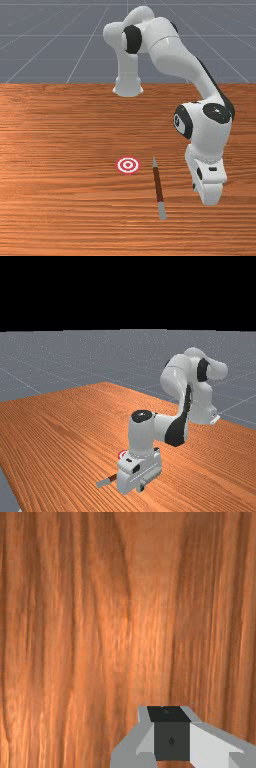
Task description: Pick up the pen and put it to the marker
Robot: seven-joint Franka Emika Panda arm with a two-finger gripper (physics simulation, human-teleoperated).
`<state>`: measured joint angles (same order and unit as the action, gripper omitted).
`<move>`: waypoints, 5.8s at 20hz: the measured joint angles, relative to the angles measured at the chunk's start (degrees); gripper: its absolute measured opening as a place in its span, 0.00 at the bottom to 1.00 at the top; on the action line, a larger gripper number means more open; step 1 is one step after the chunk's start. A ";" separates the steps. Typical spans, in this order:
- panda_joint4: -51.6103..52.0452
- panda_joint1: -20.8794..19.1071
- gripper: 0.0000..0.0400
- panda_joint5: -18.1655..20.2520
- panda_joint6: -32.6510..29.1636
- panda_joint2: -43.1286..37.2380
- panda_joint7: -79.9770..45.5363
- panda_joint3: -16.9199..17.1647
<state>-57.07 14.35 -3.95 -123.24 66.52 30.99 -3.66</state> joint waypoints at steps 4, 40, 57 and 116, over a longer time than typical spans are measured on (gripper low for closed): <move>-7.02 -4.23 0.00 -0.03 -3.27 -3.74 4.78 0.00; -3.36 -15.09 0.01 -0.09 -7.94 0.28 22.69 -1.79; -27.74 -21.43 0.00 -0.42 -19.04 -12.41 24.15 0.36; -16.90 -18.77 0.00 1.61 -16.08 -7.32 17.51 1.14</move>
<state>-73.97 -4.42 -2.34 -139.33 59.20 48.49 -2.52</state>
